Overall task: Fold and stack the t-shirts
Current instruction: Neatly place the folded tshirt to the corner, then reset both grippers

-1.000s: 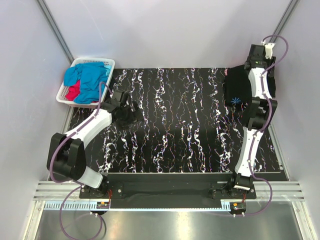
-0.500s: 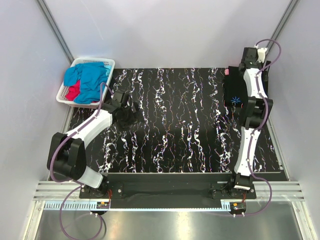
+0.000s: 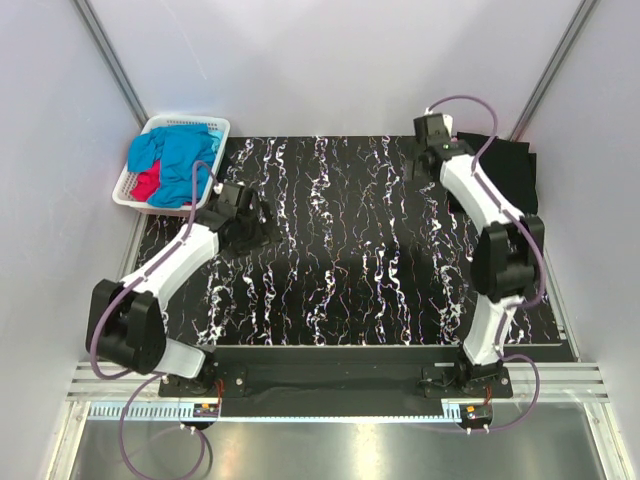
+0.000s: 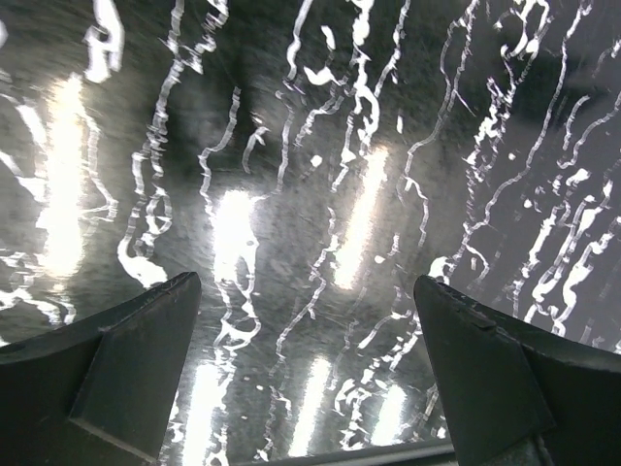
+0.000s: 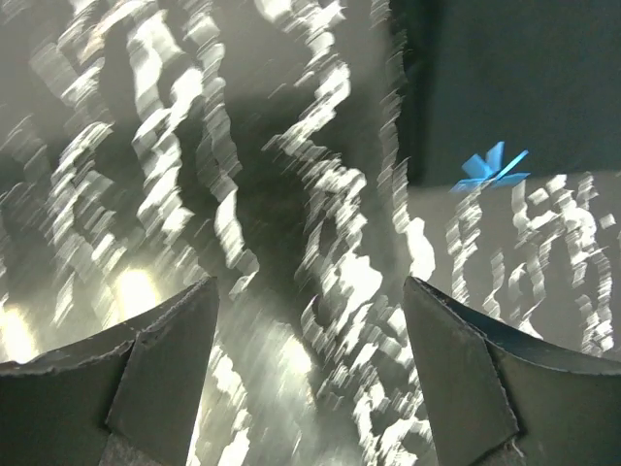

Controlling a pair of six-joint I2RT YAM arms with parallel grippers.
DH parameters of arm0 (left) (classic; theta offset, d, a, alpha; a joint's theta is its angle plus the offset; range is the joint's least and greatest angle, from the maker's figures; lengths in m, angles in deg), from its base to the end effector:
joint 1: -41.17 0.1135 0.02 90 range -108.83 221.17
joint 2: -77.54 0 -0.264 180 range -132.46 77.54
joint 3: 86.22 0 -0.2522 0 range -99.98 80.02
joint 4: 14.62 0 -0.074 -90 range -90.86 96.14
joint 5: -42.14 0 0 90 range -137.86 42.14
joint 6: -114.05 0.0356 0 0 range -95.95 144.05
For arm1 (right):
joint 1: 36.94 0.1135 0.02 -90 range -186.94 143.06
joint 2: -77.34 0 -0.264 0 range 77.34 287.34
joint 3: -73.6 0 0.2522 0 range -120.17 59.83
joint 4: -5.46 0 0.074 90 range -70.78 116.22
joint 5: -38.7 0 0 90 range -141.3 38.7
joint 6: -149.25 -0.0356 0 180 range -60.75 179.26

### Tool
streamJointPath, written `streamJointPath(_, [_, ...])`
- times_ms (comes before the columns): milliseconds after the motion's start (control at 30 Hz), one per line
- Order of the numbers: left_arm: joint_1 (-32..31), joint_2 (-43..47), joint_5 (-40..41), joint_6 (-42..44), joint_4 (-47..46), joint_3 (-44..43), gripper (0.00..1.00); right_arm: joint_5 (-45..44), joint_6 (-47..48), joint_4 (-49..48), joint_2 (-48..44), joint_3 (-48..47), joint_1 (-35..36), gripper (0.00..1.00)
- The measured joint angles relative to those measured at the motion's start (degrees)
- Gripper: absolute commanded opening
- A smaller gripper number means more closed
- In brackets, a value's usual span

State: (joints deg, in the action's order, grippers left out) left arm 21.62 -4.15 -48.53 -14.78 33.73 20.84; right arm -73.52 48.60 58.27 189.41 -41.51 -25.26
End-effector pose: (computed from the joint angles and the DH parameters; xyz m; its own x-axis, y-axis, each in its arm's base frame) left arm 0.2737 -0.0976 0.2443 -0.8299 -0.3706 -0.4170 -0.2308 0.9086 -0.3482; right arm 0.4337 0.0759 0.2899 -0.7252 0.0248 -0.6881 0.1891 0.9681 -0.1644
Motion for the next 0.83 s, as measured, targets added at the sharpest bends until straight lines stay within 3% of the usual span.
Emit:
streamJointPath(167, [-0.92,5.51,4.5,2.29,0.2,3.76,0.99,2.89,-2.49,-1.4,-12.87,13.97,5.11,0.83])
streamJointPath(400, [-1.6,13.11,9.44,3.76,2.27,5.03,0.99,8.31,-6.99,-3.67,-29.64,31.67,7.15,0.93])
streamJointPath(600, [-2.51,11.67,16.17,7.61,7.02,-0.98,0.99,10.14,-9.57,-4.42,-35.04,33.88,9.94,0.93])
streamJointPath(833, [-2.51,7.89,17.44,9.9,9.11,-5.92,0.99,10.47,-11.17,-4.87,-35.26,34.21,11.98,0.92])
